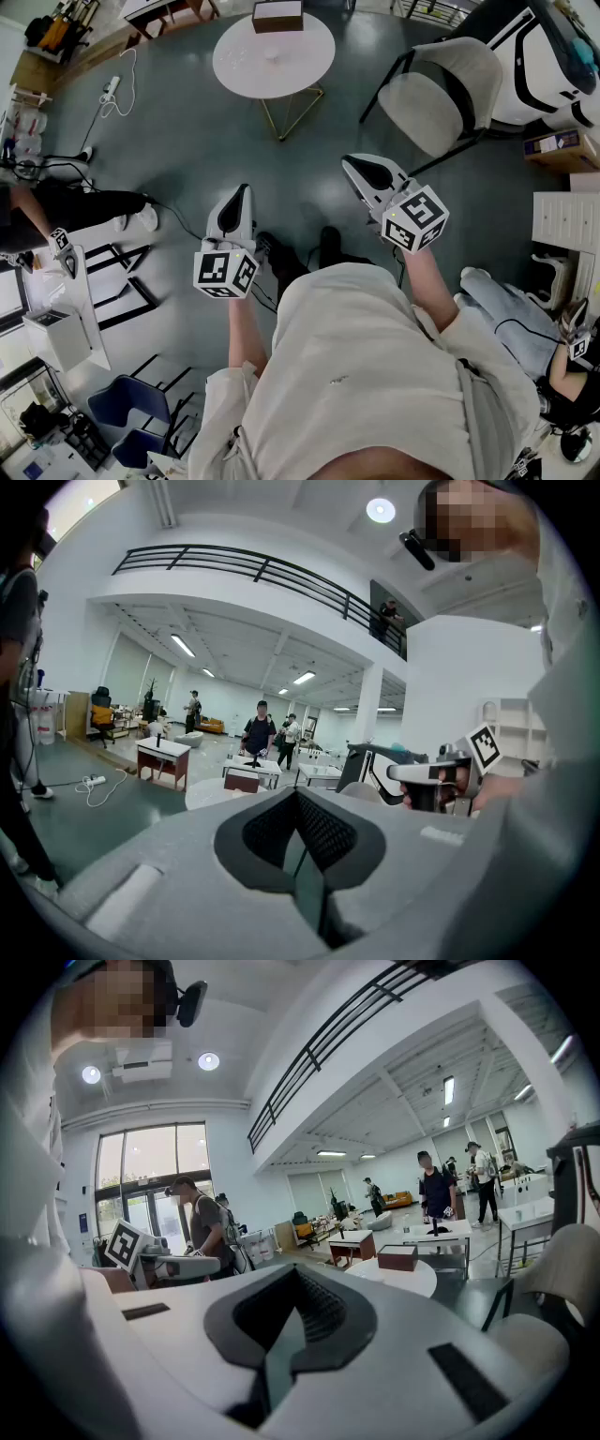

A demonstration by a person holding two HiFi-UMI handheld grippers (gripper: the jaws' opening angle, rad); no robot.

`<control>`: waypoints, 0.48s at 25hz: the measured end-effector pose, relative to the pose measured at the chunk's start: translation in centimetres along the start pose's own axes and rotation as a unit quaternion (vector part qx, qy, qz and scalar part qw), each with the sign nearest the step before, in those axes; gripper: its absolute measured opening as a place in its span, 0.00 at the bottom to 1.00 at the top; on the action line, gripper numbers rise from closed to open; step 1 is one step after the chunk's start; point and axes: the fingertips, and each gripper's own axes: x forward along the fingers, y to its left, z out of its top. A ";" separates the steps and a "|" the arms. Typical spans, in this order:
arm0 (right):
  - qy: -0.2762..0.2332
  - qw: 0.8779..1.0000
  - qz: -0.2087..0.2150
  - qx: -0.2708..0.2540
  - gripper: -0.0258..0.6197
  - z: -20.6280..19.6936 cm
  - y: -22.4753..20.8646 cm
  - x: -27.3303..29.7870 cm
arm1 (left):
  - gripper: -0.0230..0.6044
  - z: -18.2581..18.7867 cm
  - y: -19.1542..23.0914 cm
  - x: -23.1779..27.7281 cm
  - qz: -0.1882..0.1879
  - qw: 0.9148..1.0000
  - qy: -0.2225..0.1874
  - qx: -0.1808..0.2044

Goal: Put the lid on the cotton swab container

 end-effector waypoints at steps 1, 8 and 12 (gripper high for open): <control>0.001 1.000 -0.001 -0.003 0.05 0.1 0.1 -0.2 | 0.05 0.1 -0.1 -0.1 0.002 1.000 0.003 0.001; 0.001 1.000 -0.005 -0.010 0.05 0.6 -0.3 -1.5 | 0.05 1.5 -1.0 -0.5 0.013 1.000 -0.008 -0.002; 0.003 1.000 -0.002 -0.009 0.05 0.2 -0.5 -2.1 | 0.05 1.0 -1.6 -0.4 0.022 1.000 -0.005 -0.007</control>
